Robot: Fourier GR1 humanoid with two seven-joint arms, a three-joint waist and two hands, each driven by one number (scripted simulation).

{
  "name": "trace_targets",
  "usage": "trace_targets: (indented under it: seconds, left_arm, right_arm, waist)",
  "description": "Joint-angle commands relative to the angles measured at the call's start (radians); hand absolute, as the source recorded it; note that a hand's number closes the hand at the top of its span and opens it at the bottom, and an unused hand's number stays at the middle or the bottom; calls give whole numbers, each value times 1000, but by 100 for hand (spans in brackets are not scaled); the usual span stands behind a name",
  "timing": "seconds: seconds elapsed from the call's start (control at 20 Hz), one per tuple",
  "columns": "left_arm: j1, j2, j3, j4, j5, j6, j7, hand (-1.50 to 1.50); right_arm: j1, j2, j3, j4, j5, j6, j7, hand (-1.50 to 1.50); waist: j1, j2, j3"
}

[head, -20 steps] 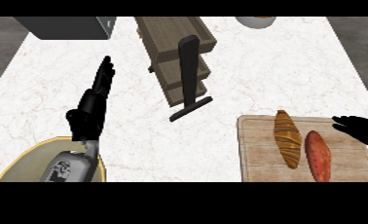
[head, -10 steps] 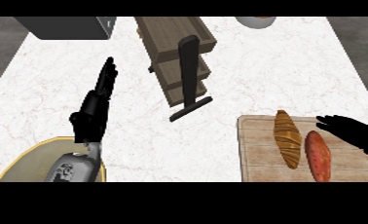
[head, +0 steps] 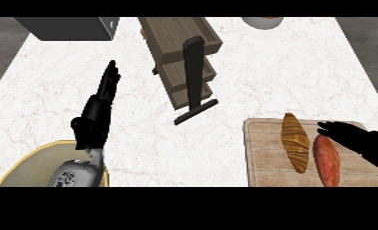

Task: Pick the sweet potato from the cutting board and place it in the tiered basket

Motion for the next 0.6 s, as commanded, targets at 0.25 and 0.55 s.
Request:
trace_targets:
  seconds: [0.25,0.55]
  left_arm:
    - [-3,-36,7,3,-26,-13,0,0]
    - [-43,-7,80,40,3,-65,-20,0]
  right_arm:
    - [-34,76,36,3,41,60,34,-150]
    - [-28,97,13,62,43,25,-19,-150]
  waist:
    - [1,0,0]
    - [-1,0,0]
